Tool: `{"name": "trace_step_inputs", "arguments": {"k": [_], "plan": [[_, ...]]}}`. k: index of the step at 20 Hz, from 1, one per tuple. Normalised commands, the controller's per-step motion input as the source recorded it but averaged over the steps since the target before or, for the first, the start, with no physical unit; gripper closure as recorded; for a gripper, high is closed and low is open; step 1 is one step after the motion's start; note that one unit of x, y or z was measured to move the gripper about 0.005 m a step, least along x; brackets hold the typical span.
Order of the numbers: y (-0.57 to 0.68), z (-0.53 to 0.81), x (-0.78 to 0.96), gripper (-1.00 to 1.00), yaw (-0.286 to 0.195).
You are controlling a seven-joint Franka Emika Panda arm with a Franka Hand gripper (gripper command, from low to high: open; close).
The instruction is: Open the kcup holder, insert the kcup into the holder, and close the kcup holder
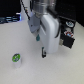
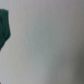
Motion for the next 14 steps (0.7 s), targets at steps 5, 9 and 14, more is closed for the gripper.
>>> {"name": "trace_step_inputs", "arguments": {"k": [5, 9, 14], "plan": [[-0.52, 0.00, -0.19, -1.00, -0.256], [-0.52, -0.02, -0.28, -1.00, -0.251], [-0.52, -0.07, -0.27, -1.00, -0.254]]}}
